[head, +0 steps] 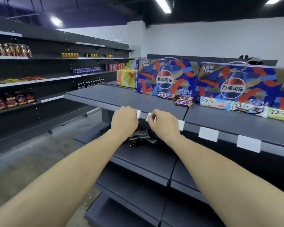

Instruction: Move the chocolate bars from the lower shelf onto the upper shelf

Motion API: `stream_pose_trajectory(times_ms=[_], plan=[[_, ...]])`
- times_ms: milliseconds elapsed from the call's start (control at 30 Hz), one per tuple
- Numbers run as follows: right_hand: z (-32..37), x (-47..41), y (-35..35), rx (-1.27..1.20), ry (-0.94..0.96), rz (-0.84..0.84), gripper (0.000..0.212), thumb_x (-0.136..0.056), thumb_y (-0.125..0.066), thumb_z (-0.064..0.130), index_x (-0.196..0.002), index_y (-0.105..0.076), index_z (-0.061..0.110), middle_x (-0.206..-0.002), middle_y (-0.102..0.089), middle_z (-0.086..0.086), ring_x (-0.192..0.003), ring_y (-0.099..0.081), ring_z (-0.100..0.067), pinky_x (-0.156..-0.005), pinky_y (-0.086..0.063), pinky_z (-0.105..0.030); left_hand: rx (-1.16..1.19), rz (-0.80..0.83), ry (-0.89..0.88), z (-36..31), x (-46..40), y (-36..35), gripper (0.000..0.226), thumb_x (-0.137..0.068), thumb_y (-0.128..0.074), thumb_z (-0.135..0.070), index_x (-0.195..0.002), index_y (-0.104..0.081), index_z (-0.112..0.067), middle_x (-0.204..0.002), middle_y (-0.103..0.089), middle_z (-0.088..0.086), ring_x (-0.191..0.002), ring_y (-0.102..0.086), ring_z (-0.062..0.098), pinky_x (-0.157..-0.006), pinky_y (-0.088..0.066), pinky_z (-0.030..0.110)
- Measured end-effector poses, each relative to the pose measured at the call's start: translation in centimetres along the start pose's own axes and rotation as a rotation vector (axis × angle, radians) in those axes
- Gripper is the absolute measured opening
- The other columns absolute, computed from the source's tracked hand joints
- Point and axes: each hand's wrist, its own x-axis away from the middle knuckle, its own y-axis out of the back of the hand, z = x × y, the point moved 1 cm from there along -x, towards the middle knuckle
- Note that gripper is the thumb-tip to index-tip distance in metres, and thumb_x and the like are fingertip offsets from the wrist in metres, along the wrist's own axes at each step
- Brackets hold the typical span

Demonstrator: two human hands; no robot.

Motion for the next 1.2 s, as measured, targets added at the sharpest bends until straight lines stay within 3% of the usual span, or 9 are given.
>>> stream_pose_trajectory(times_ms=[100,233,367,700,867,1067,1200], plan=[[2.5,2.4,-3.0,0.023,0.022,0.07,0.027,-0.095,-0.047,0.041,-0.08,-0.056,0.021,-0.074,-0.064,0.003,-0.071,-0.058,-0.022,-0.061,-0.045,-0.032,0.047,0.053,0.046,2.6,3.1,-1.4,0.021,-0.094,-0.044,-0.022,-0.097,-0.064,-0.017,-0.093,-0.06,0.004,-0.089,-0.056,0.026,-0.071,-0.042,0.036],[3.8,5.6,-7.8,-0.021,0.037,0.271,0.018,-0.095,-0.048,0.037,-0.093,-0.06,0.023,-0.084,-0.064,0.007,-0.078,-0.061,-0.019,-0.066,-0.05,-0.034,0.103,0.177,0.049,4.7,6.6,-4.4,0.022,-0.096,-0.044,-0.024,-0.106,-0.063,-0.02,-0.103,-0.06,0.003,-0.096,-0.055,0.025,-0.078,-0.043,0.035],[3.3,6.7,-11.4,-0.023,0.002,0.386,0.024,-0.095,-0.049,0.036,-0.112,-0.061,0.022,-0.103,-0.062,0.004,-0.09,-0.06,-0.02,-0.075,-0.051,-0.035,0.15,0.286,0.069,5.7,8.7,-7.6,0.025,-0.097,-0.043,-0.022,-0.113,-0.062,-0.022,-0.11,-0.06,0.002,-0.101,-0.054,0.024,-0.08,-0.039,0.033],[-2.8,5.3,-19.4,0.023,-0.204,0.535,0.032,-0.097,-0.047,0.033,-0.126,-0.056,0.021,-0.12,-0.056,-0.001,-0.101,-0.059,-0.022,-0.078,-0.049,-0.033,0.171,0.473,0.107,7.1,7.5,-15.4,0.028,-0.096,-0.044,-0.019,-0.118,-0.061,-0.02,-0.116,-0.058,0.005,-0.108,-0.051,0.026,-0.087,-0.041,0.036],[-5.0,3.5,-23.8,0.024,-0.288,0.589,0.038,-0.097,-0.049,0.033,-0.132,-0.051,0.019,-0.126,-0.053,-0.006,-0.104,-0.059,-0.025,-0.076,-0.047,-0.032,0.183,0.534,0.133,7.8,5.9,-19.5,0.028,-0.095,-0.045,-0.018,-0.119,-0.059,-0.016,-0.117,-0.053,0.007,-0.11,-0.048,0.028,-0.083,-0.04,0.036],[-5.1,3.0,-29.3,0.029,-0.385,0.681,0.05,-0.096,-0.052,0.034,-0.141,-0.04,0.018,-0.138,-0.044,-0.008,-0.12,-0.051,-0.031,-0.091,-0.045,-0.039,0.241,0.635,0.19,9.3,5.6,-24.2,0.035,-0.096,-0.05,-0.022,-0.129,-0.052,-0.014,-0.125,-0.046,0.01,-0.115,-0.044,0.03,-0.08,-0.044,0.038],[-3.8,2.0,-32.7,0.072,-0.427,0.657,0.054,-0.094,-0.053,0.036,-0.143,-0.038,0.018,-0.141,-0.043,-0.01,-0.129,-0.04,-0.032,-0.102,-0.039,-0.042,0.299,0.649,0.165,10.4,4.3,-27.7,0.037,-0.094,-0.051,-0.023,-0.13,-0.049,-0.014,-0.129,-0.044,0.01,-0.12,-0.04,0.029,-0.086,-0.045,0.039]])
